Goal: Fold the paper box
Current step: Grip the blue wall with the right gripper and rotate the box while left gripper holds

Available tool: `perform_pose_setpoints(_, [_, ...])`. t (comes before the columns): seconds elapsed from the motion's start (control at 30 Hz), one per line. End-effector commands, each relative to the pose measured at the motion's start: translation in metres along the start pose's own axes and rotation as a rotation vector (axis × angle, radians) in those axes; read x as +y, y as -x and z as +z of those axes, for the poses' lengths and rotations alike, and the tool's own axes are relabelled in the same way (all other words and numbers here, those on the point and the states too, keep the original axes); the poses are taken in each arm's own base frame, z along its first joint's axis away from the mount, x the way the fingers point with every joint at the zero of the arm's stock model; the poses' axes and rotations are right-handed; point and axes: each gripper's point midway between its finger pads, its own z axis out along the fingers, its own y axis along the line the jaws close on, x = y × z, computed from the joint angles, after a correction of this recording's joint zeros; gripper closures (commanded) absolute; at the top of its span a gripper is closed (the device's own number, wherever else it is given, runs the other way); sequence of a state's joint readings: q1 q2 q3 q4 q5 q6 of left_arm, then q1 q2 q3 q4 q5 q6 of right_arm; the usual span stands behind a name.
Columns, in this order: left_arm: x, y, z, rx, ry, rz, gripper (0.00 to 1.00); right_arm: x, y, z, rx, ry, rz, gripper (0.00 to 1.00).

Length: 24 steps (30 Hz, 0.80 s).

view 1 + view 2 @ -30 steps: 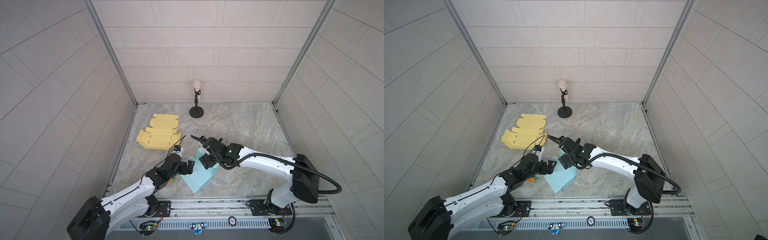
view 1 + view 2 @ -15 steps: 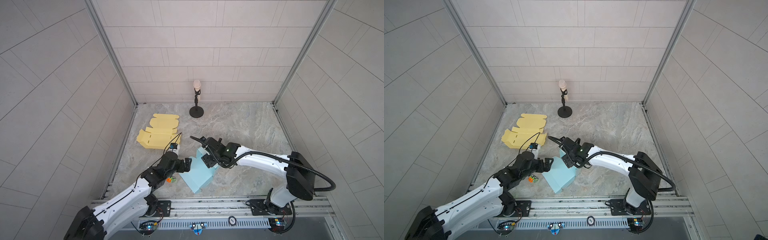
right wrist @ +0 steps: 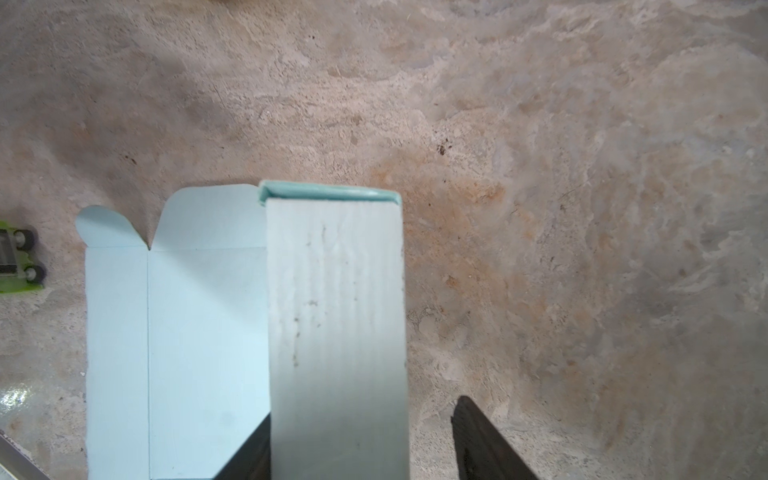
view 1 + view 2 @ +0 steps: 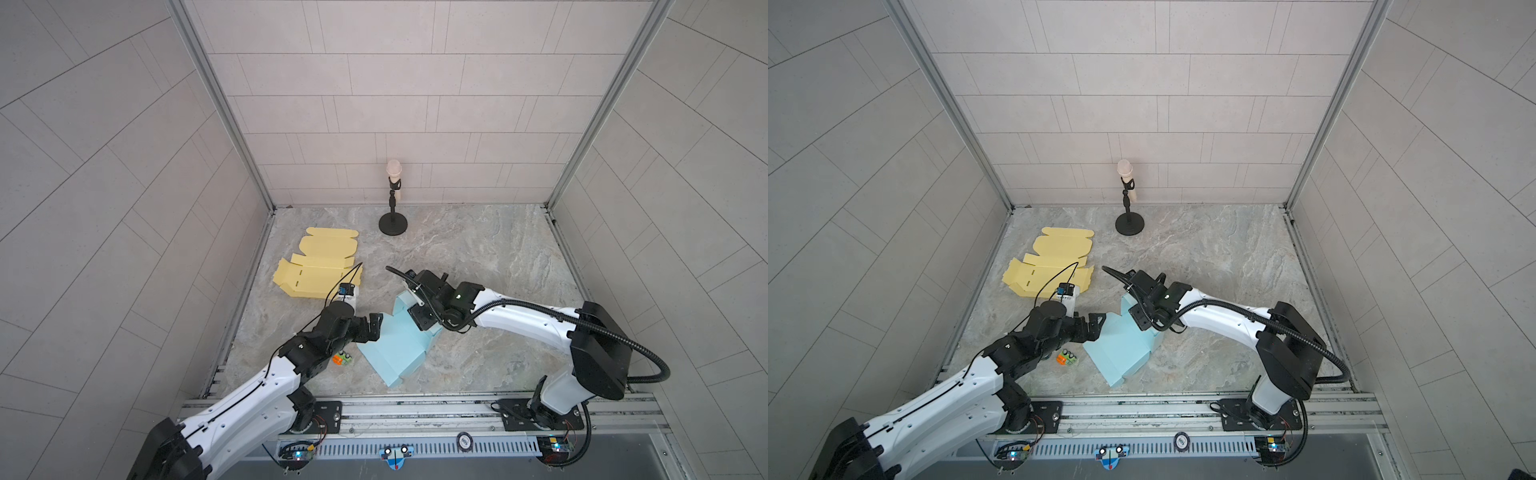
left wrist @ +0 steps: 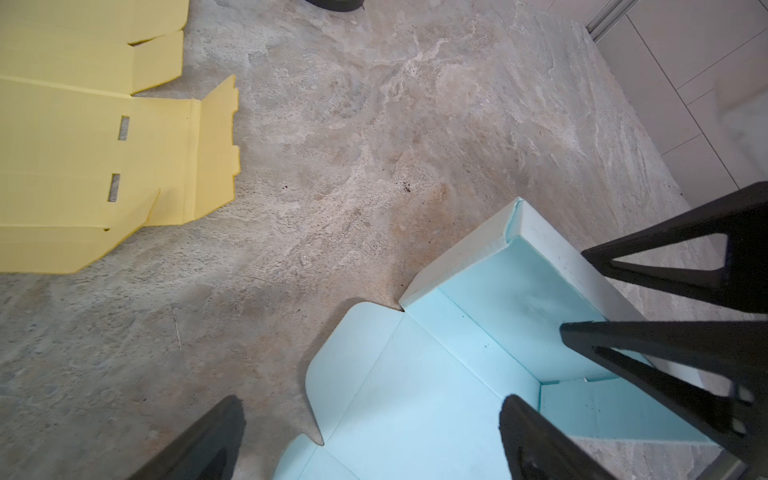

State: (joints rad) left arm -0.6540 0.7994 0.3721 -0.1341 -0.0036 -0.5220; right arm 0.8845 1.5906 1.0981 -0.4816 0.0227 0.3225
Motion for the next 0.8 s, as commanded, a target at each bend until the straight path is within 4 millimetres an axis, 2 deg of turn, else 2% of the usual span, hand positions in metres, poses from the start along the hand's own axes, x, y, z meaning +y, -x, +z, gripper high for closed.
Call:
perform_pose_setpoints(0.0, [-0.002,0.01,-0.004,-0.021,0.005,0.018,0.0,-0.006,-0.003,-0.002,-0.008,0.011,0.029,0.4])
perform_pose_setpoints(0.43, [-0.009,0.009,-0.005,-0.009,-0.034,0.025,0.0,-0.041,-0.012,-0.002,-0.077,0.086,0.24,0.51])
perform_pose_setpoints(0.77, [-0.016,0.002,0.002,0.045,-0.068,-0.013,0.0,-0.067,-0.024,-0.001,-0.111,0.091,0.357,0.53])
